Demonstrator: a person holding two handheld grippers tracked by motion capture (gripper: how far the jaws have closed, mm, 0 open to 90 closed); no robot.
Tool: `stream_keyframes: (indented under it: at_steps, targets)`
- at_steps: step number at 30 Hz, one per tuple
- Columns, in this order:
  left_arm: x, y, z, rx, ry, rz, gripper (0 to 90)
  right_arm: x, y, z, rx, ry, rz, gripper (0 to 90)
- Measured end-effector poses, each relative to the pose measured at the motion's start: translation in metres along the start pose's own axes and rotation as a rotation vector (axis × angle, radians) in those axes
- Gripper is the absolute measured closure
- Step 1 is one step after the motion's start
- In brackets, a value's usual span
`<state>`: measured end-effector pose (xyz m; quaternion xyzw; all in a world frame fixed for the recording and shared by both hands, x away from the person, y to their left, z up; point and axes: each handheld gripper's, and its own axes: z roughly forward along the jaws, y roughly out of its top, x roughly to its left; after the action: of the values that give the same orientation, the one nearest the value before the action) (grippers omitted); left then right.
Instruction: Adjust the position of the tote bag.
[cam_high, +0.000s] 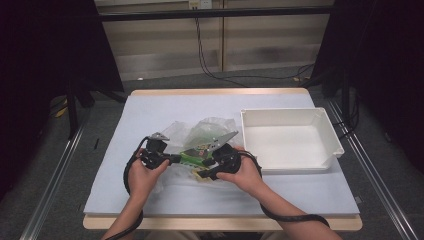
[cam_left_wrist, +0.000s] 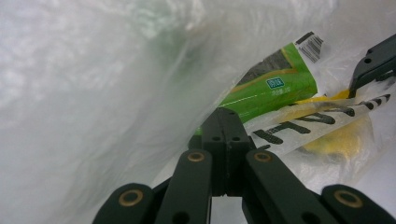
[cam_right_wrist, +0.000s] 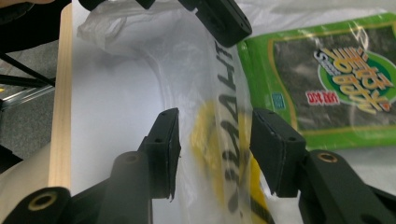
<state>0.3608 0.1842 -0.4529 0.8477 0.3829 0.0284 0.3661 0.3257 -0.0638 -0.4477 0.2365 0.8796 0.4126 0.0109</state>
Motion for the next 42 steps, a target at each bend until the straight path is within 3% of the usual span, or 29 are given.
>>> stream_keyframes:
  at_steps: [5,8,16,18,20,22,25,27,28,30,32,33,35,39,40,42]
  targets:
    - [0.000,0.004,-0.006,-0.002,0.010,0.010,84.8,0.001,0.005,0.011,-0.010,-0.002,0.017,52.1]
    - [-0.001,0.007,-0.010,-0.018,0.004,0.004,84.1,0.003,0.007,0.018,-0.017,-0.002,0.002,52.1]
    - [0.001,0.017,-0.015,0.004,-0.013,0.034,83.0,0.008,0.021,0.040,-0.038,-0.032,0.003,48.8]
    - [0.000,0.018,-0.013,-0.020,-0.004,0.016,83.0,0.009,0.022,0.048,-0.027,-0.037,0.000,52.6]
    - [0.003,0.019,-0.013,-0.013,0.008,0.025,83.1,0.009,0.021,0.054,-0.014,-0.031,0.002,56.3]
    - [0.005,0.021,-0.012,-0.019,0.008,0.013,84.4,0.011,0.018,0.060,0.004,-0.024,-0.005,68.4]
    - [0.010,0.025,-0.010,0.002,0.016,0.032,87.6,0.013,0.014,0.066,0.026,-0.015,-0.024,80.0]
    - [0.012,0.029,-0.006,-0.003,0.034,0.018,89.7,0.014,0.011,0.067,0.024,0.004,-0.022,84.8]
    - [0.016,0.031,-0.004,0.006,0.028,0.021,90.0,0.015,0.011,0.068,0.027,0.009,-0.019,85.8]
    - [0.021,0.034,0.003,-0.006,0.029,-0.013,90.0,0.017,0.008,0.068,0.022,0.018,-0.010,87.2]
    - [0.027,0.037,0.007,0.020,0.054,0.003,90.0,0.017,0.008,0.068,0.023,0.026,-0.021,87.8]
    - [0.029,0.038,0.009,0.014,0.045,-0.009,90.0,0.018,0.007,0.068,0.026,0.029,-0.024,87.9]
    - [0.033,0.041,0.013,0.027,0.082,0.000,90.0,0.018,0.007,0.067,0.027,0.036,-0.022,88.0]
    - [0.039,0.045,0.018,0.020,0.080,-0.022,90.0,0.021,0.005,0.066,0.034,0.054,-0.033,88.0]
    - [0.041,0.046,0.018,0.033,0.078,0.001,90.0,0.022,0.004,0.066,0.033,0.054,-0.038,88.0]
    - [0.042,0.050,0.020,0.027,0.079,-0.012,90.0,0.024,0.003,0.065,0.040,0.058,-0.040,88.0]
